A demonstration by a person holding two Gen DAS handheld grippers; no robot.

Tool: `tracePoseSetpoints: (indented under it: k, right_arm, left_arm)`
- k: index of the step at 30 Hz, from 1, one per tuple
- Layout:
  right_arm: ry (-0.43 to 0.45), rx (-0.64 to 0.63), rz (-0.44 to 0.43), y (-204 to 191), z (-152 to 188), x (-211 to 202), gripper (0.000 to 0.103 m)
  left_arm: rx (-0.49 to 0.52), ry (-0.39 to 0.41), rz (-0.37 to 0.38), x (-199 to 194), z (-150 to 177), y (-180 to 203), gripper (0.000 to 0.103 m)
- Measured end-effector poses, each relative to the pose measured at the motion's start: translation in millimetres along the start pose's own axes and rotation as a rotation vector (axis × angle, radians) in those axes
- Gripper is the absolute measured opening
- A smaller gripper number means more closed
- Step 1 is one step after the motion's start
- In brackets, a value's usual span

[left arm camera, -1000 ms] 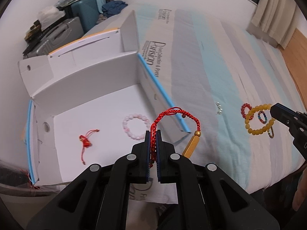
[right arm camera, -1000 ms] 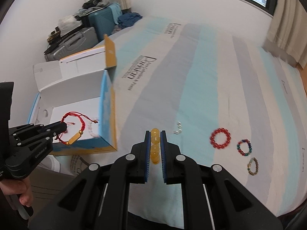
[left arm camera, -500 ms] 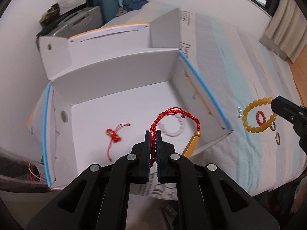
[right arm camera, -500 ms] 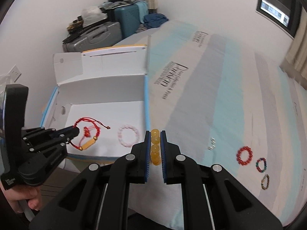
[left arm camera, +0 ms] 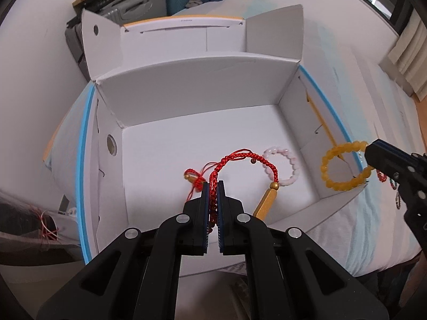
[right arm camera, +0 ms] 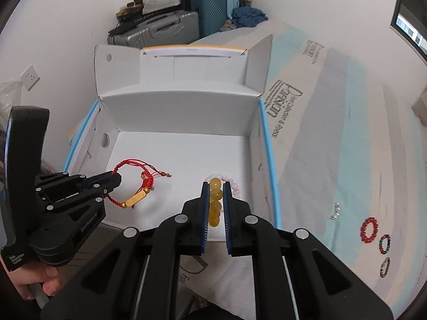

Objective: Organize jewelry
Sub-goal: 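Lift both held bracelets and carry them toward the white box, then lower both bracelets into the box and open both tools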

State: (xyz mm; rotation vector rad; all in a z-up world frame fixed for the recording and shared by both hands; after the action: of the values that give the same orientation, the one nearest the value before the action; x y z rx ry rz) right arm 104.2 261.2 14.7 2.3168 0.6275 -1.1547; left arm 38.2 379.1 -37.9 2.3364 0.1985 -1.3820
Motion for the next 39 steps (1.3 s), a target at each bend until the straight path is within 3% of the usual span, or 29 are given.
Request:
tracePoseSetpoints:
  k: [17, 39]
  right_arm:
    - [-0.090, -0.033, -0.012, -27, 4, 54, 0.009]
    - [-0.183, -0.045, 0.001, -31, 20, 108, 0.009]
  left_arm:
    - [-0.039, -0.077, -0.028, 36, 8, -31, 0.004]
    - [-0.055, -0.183, -0.090, 71, 19, -49, 0.004]
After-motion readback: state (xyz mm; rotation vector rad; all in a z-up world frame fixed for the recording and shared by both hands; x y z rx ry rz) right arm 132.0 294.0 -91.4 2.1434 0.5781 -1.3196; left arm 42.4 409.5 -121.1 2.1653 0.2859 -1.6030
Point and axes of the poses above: each gripper's, at about its wrist camera, not at the fingertips, and x roughly the way its jaws point, y to its right, z to its underside, the point moved 8 cm from there along x, roughly the way its jaws point, and after that the axes turned 14 degrees about z, right-handed, at the moved point
